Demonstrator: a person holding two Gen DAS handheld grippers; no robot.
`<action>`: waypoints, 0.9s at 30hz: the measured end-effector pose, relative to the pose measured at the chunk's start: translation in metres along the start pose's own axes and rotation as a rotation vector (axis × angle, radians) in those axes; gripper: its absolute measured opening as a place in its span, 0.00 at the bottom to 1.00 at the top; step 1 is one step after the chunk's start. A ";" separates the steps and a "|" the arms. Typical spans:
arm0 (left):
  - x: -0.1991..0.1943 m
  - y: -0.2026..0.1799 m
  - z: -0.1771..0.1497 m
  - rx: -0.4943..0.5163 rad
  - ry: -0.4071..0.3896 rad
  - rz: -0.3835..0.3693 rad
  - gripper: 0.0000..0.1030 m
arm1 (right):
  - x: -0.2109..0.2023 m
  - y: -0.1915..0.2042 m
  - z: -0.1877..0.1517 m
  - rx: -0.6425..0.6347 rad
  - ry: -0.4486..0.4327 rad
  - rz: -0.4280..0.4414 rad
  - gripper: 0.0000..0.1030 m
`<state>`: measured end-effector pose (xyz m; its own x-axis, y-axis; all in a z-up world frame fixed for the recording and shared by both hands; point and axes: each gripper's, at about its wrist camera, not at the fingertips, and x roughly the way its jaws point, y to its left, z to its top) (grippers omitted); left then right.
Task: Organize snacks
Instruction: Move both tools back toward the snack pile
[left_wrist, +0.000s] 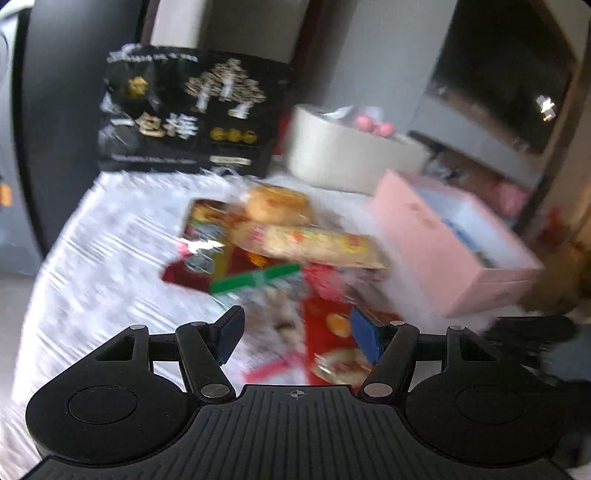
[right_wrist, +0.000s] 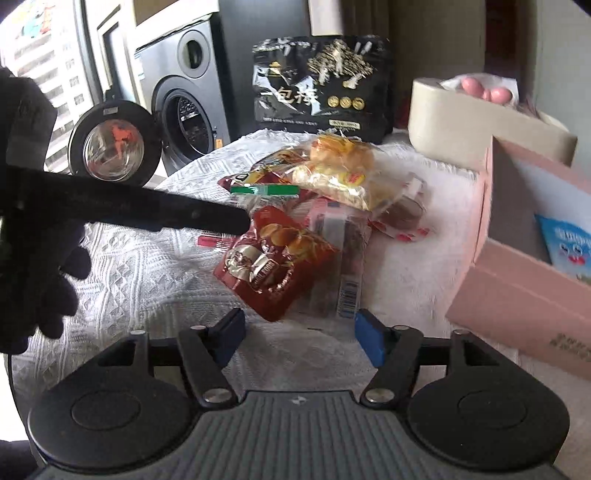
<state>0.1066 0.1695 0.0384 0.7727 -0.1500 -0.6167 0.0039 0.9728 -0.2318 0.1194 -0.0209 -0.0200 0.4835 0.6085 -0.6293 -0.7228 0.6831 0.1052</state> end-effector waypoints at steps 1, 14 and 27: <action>0.004 -0.001 0.002 0.003 0.009 0.034 0.67 | 0.001 0.001 0.000 -0.006 0.006 0.006 0.70; 0.029 -0.009 0.013 0.016 0.025 -0.006 0.69 | 0.002 0.011 -0.007 -0.068 0.022 0.082 1.00; 0.017 0.023 0.003 -0.033 -0.049 0.113 0.71 | 0.003 0.010 -0.007 -0.050 0.002 0.083 0.98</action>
<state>0.1217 0.1901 0.0243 0.7970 -0.0307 -0.6032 -0.1050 0.9765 -0.1884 0.1100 -0.0150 -0.0258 0.4204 0.6612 -0.6214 -0.7839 0.6096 0.1182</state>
